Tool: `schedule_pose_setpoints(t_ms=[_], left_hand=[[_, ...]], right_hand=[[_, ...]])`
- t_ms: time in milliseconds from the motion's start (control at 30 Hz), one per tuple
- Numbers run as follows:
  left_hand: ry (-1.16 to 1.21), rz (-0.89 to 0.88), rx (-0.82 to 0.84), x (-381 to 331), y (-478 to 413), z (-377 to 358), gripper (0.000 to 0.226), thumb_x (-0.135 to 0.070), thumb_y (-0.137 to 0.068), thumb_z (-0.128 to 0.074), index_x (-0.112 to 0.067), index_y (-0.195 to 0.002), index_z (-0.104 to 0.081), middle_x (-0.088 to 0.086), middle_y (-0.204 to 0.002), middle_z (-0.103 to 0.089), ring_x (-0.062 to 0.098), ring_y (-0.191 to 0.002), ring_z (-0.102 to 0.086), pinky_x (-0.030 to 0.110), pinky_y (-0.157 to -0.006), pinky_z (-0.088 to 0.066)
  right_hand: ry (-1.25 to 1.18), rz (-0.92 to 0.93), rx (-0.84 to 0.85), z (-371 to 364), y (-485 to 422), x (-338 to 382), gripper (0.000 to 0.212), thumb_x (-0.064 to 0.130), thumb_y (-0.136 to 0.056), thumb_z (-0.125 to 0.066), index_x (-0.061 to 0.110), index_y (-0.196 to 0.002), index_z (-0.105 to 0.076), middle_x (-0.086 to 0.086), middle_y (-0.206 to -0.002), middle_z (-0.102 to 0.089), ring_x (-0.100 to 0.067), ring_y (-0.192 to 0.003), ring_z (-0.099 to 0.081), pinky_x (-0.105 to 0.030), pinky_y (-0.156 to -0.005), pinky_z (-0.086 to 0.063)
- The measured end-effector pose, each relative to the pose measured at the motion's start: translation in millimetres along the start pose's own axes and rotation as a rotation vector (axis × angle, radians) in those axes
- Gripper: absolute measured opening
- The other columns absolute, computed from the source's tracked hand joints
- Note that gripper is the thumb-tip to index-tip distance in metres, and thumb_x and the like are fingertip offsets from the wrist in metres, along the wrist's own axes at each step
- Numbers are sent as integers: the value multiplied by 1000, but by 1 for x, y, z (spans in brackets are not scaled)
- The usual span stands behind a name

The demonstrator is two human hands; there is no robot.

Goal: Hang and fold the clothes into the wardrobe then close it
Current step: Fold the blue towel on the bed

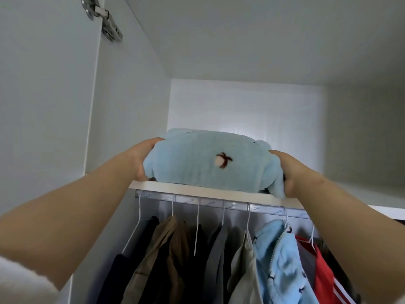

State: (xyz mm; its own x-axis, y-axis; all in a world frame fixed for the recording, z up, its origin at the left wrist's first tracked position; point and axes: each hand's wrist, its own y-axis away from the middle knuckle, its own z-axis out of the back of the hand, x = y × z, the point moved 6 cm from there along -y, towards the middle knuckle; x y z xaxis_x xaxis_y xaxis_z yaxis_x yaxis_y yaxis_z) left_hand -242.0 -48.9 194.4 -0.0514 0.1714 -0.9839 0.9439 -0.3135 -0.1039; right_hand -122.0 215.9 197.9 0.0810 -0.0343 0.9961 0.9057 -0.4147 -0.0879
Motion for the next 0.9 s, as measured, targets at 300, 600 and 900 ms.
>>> schedule_pose_setpoints(t_ms=[300,600,900], left_hand=[[-907,-530,-446,-73,27,4,50,-26,-84,-63,-17,-131,-47,10,-131,-51,29,-116,-50,34,-92,-39],[-1552,-1005,-196,-24,43,-55,42,-37,-99,-27,-30,-140,-35,-6,-137,-45,16,-126,-39,33,-103,-28],[-1537,-624,-376,-10,-7,17,44,-31,-98,-27,-42,-141,-28,-5,-149,-29,26,-140,-15,51,-111,-12]], right_hand=[[623,482,-648,11,20,41,42,44,-88,-51,22,-124,-48,-6,-132,-45,-28,-118,-42,-41,-95,-33],[421,441,78,-81,13,29,16,20,-85,-57,21,-101,-58,3,-98,-59,-14,-86,-56,-29,-75,-48],[1079,433,-99,-156,-31,6,50,53,-94,-31,45,-143,-24,0,-151,-22,-33,-133,-27,-56,-109,-20]])
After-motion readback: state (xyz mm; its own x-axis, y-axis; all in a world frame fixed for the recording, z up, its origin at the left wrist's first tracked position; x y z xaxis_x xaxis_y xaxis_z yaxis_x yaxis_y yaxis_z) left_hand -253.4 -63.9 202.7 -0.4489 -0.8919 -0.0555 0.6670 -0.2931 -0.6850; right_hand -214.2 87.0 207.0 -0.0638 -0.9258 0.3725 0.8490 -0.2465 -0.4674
